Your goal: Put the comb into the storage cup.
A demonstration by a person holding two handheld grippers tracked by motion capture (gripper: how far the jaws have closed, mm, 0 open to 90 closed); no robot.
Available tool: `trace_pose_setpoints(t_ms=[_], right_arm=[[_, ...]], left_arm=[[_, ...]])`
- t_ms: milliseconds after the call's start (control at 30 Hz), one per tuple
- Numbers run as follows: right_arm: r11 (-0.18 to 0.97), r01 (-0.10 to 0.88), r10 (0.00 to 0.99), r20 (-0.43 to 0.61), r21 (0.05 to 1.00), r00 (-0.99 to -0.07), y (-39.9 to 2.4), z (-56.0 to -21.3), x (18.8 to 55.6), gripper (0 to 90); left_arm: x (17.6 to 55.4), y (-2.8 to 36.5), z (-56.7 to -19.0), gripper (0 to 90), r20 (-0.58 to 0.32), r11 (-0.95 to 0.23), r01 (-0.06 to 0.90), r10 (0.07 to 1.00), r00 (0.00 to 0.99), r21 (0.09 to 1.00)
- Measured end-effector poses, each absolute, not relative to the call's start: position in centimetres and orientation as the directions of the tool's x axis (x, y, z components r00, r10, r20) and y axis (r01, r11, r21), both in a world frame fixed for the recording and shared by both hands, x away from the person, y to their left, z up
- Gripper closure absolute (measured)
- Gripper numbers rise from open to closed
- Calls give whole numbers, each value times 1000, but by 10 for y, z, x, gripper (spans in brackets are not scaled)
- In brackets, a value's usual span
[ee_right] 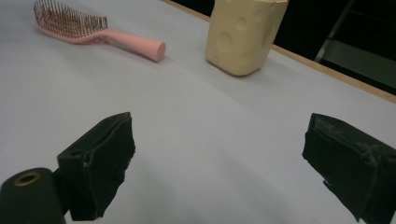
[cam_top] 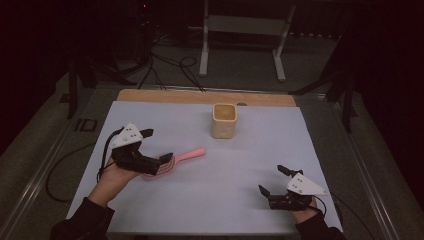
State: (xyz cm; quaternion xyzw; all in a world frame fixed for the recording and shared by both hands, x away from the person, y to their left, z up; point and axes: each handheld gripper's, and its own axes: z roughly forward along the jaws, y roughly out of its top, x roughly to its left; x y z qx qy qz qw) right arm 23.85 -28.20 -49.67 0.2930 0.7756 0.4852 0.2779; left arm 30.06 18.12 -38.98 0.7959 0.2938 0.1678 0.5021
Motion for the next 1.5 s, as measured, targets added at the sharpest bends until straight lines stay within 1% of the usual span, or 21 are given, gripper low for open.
trace_pose_setpoints(t_ms=[267, 500, 767, 800, 900, 967, 1000, 1033, 1067, 1100, 1167, 1200, 1233, 1267, 1300, 1433, 1467, 1500], right_arm=[[359, 177, 720, -151, 916, -678, -282, -497, 239, 85], [353, 180, 721, -144, 918, -678, -281, -497, 239, 85], [356, 178, 715, -145, 917, -683, -281, -497, 239, 85], [356, 177, 715, -145, 918, -684, -281, -497, 239, 85], [353, 177, 716, -143, 919, -684, -281, -497, 239, 85], [356, 179, 714, -144, 917, -685, -281, -497, 239, 85], [354, 178, 715, -143, 918, -684, -281, -497, 239, 85], [354, 178, 715, -143, 918, -684, -281, -497, 239, 85], [350, 179, 715, -139, 919, -685, -281, -497, 239, 85], [350, 179, 715, -139, 919, -685, -281, -497, 239, 85], [356, 174, 711, -145, 918, -688, -281, -497, 239, 85], [353, 175, 712, -142, 919, -687, -281, -497, 239, 85], [353, 175, 712, -142, 919, -687, -281, -497, 239, 85], [348, 180, 714, -136, 920, -687, -281, -497, 239, 85], [348, 180, 714, -136, 920, -687, -281, -497, 239, 85], [352, 173, 710, -142, 920, -690, -281, -497, 239, 85], [352, 173, 710, -142, 920, -690, -281, -497, 239, 85], [352, 174, 709, -141, 920, -691, -281, -497, 239, 85]], left_arm=[[322, 153, -403, 0, -24, -373, 315, 612, 791, 873], [335, 139, -414, 6, -21, -395, 330, 614, 789, 857], [355, 125, -428, 40, -26, -415, 362, 627, 778, 834], [357, 124, -430, 60, -31, -414, 368, 628, 777, 833], [364, 121, -436, 76, -40, -409, 376, 631, 775, 832], [368, 118, -440, 114, -49, -404, 385, 635, 771, 830], [370, 117, -442, 153, -49, -403, 387, 638, 768, 830], [372, 116, -444, 153, -50, -404, 391, 640, 767, 827], [373, 115, -446, 181, -53, -405, 397, 642, 765, 823], [374, 114, -448, 181, -49, -414, 397, 639, 767, 819], [376, 110, -451, 262, -43, -425, 403, 644, 764, 811], [376, 109, -453, 287, -42, -430, 404, 641, 766, 807], [377, 107, -454, 287, -39, -434, 408, 645, 764, 803], [378, 106, -456, 336, -37, -440, 409, 644, 765, 799], [379, 105, -457, 336, -36, -443, 410, 643, 765, 797], [382, 99, -462, 425, -27, -457, 422, 652, 758, 783], [382, 99, -462, 455, -27, -457, 422, 652, 758, 783], [384, 98, -464, 520, -46, -454, 438, 652, 757, 776]])
